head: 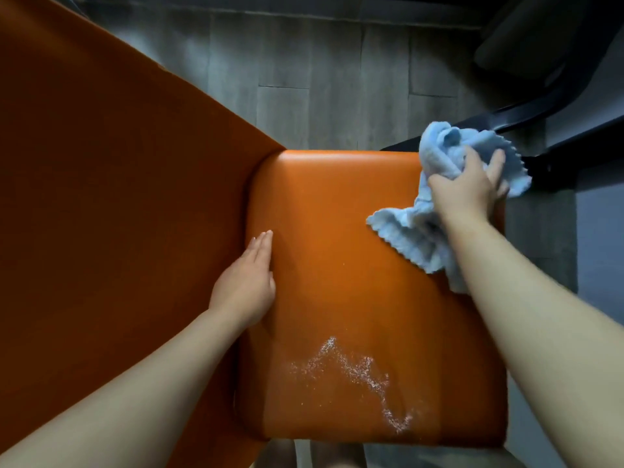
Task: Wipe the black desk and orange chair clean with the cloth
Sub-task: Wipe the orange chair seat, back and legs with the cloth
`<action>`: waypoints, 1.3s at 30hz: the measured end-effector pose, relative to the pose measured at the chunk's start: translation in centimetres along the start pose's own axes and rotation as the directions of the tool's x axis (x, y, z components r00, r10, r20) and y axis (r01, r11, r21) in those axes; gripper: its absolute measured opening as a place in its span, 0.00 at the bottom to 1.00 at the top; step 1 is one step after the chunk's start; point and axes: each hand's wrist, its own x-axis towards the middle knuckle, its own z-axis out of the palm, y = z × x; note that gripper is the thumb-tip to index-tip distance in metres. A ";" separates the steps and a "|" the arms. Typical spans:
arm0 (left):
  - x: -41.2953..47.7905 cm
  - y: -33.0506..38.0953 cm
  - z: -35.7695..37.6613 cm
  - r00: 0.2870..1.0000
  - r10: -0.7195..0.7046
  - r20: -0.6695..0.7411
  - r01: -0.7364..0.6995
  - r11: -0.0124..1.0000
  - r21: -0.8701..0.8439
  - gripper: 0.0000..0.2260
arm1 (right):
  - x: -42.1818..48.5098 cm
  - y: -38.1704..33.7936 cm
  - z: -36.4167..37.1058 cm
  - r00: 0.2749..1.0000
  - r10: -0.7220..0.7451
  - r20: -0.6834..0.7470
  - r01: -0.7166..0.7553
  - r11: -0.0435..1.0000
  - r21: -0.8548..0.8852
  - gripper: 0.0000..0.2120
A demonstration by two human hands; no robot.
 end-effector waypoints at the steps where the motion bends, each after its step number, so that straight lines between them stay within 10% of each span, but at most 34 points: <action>1: 0.0 0.0 -0.2 1.000 -0.009 0.001 0.009 1.000 -0.022 0.28 | 0.5 -0.9 0.4 0.995 0.064 0.077 -0.058 0.996 -0.068 0.28; 5: 0.4 0.1 -1.0 0.991 -0.136 -0.011 0.131 0.970 -0.203 0.31 | -4.7 -4.8 5.3 0.908 -0.291 0.302 0.363 0.906 -0.217 0.32; 10: 0.5 -0.3 -2.1 0.909 -0.361 -0.208 0.206 0.823 -0.529 0.31 | -14.6 -4.1 8.4 0.405 -0.705 0.581 0.863 0.505 0.011 0.22; 13: -0.3 -0.6 -2.3 0.891 -0.337 -0.303 0.102 0.801 -0.590 0.31 | -11.1 -5.2 7.2 0.490 -0.723 0.487 0.795 0.600 0.092 0.15; 17: -0.5 -1.0 -1.9 0.928 -0.260 -0.267 0.071 0.827 -0.557 0.29 | -5.7 -6.3 6.6 0.719 -0.590 0.366 0.675 0.719 -0.167 0.29; 21: -0.6 -0.9 -1.9 0.967 -0.171 -0.187 0.082 0.909 -0.408 0.28 | -12.2 -0.3 5.6 0.537 -0.677 0.504 0.831 0.526 -0.179 0.30; 25: -0.8 -1.0 -1.9 0.998 -0.003 -0.060 -0.008 0.982 -0.189 0.29 | -15.9 4.8 2.7 0.224 -0.841 0.493 0.906 0.365 0.212 0.22; 29: -0.4 -0.9 -1.7 0.996 0.081 -0.032 -0.083 0.995 -0.057 0.29 | -8.1 0.6 2.5 0.601 -0.769 0.216 0.754 0.636 0.166 0.16; 32: 0.2 -0.1 -1.4 0.995 0.078 -0.055 -0.077 0.997 0.016 0.32 | -6.3 -0.4 3.7 0.759 -0.568 0.318 0.637 0.748 -0.184 0.20; 39: 1.2 1.6 -1.2 0.984 0.176 -0.010 -0.171 0.967 0.187 0.29 | -16.2 8.6 0.8 0.454 -0.807 0.378 0.852 0.517 0.081 0.14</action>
